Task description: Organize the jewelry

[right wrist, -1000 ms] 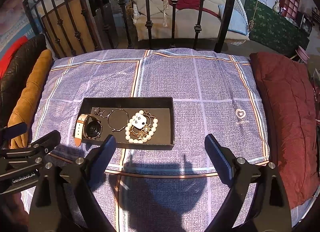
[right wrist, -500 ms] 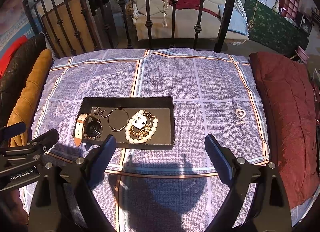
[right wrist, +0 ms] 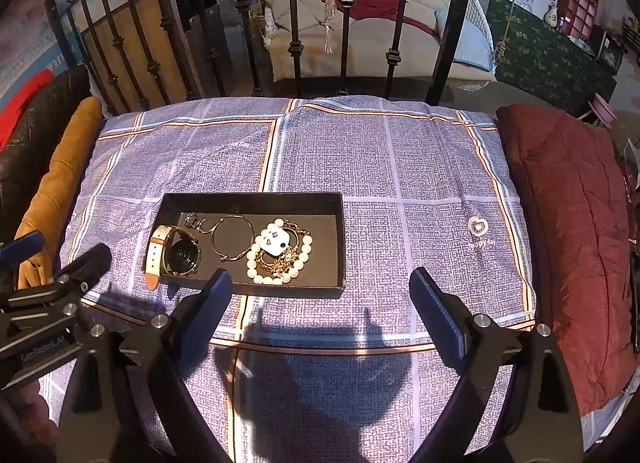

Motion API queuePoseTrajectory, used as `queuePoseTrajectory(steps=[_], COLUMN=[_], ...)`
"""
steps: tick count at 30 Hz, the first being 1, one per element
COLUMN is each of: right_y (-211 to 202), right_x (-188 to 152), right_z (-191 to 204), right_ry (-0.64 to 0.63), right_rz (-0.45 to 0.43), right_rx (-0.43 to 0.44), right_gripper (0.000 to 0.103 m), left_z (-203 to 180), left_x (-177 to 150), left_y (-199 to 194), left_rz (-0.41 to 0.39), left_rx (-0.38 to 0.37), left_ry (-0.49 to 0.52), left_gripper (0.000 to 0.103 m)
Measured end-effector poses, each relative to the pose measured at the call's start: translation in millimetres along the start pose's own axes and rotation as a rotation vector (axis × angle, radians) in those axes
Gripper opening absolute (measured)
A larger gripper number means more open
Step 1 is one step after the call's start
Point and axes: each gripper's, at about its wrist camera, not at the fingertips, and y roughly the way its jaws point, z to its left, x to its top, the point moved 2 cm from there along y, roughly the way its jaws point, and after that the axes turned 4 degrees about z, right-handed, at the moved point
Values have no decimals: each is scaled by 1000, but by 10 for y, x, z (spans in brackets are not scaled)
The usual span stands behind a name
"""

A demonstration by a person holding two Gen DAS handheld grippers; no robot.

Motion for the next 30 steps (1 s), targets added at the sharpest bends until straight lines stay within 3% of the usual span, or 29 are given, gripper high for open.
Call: queuePoseTrajectory(steps=[2,5,30], right_y=[4,1,0], right_x=[0,0,8], right_z=[-4,-14,2], right_ry=[-1,2,6], right_rz=[2,-1,-4], right_rx=[-1,-1,7], right_gripper=[89,89,89], left_z=[-19,-10,44], left_x=[19,60,28], left_y=[-25,33,80], left_rz=[-4,62,92], left_rx=[-10,-4,-14], left_ry=[15,3,-15], left_gripper=[96,96,96])
